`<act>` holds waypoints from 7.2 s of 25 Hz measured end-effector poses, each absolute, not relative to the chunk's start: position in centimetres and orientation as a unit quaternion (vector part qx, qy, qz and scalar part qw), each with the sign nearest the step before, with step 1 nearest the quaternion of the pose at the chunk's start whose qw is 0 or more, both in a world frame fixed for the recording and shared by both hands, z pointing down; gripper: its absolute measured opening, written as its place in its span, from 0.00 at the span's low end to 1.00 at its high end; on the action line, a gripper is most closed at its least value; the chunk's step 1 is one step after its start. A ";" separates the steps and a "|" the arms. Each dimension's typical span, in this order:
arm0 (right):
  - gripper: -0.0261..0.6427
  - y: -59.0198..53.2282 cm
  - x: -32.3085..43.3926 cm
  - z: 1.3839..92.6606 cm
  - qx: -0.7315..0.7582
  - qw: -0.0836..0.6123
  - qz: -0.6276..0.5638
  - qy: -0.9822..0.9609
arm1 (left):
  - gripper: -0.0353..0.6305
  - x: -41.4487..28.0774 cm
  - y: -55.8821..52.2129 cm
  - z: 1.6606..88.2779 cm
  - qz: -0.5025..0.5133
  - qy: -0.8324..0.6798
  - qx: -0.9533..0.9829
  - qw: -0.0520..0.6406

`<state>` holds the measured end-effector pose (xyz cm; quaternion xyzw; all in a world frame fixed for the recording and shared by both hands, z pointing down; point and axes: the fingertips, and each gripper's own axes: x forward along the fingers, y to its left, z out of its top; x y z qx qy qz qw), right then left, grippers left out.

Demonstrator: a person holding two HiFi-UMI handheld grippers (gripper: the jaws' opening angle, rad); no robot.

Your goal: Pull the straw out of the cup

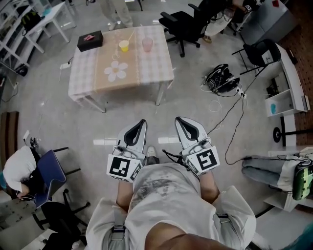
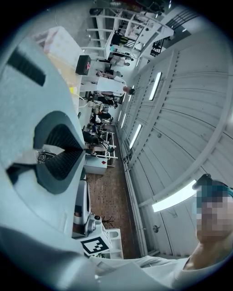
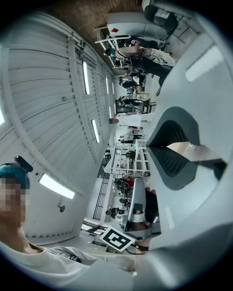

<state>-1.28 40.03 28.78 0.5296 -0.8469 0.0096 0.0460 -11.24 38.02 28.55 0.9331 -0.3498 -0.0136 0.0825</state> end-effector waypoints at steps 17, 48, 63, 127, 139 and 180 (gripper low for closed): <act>0.05 30.4 -1.2 30.1 0.533 0.061 0.020 -0.843 | 0.06 -10.9 28.1 30.1 -0.007 -0.343 0.934 0.100; 0.05 13.7 8.3 30.7 0.453 0.039 0.018 -0.891 | 0.06 -1.2 13.4 30.7 0.014 -0.420 0.903 0.091; 0.05 6.1 8.2 31.7 0.468 0.048 0.025 -0.882 | 0.06 -0.9 5.6 31.8 0.013 -0.400 0.911 0.098; 0.06 -21.8 8.3 44.6 0.438 0.119 0.127 -0.882 | 0.06 1.1 -21.5 44.3 0.063 -0.416 0.888 0.185; 0.10 -25.4 7.4 48.0 0.418 0.141 0.135 -0.887 | 0.06 1.7 -24.6 46.3 0.050 -0.426 0.881 0.200; 0.29 -32.4 5.0 55.8 0.382 0.144 0.172 -0.896 | 0.06 2.0 -28.2 51.5 0.059 -0.450 0.858 0.238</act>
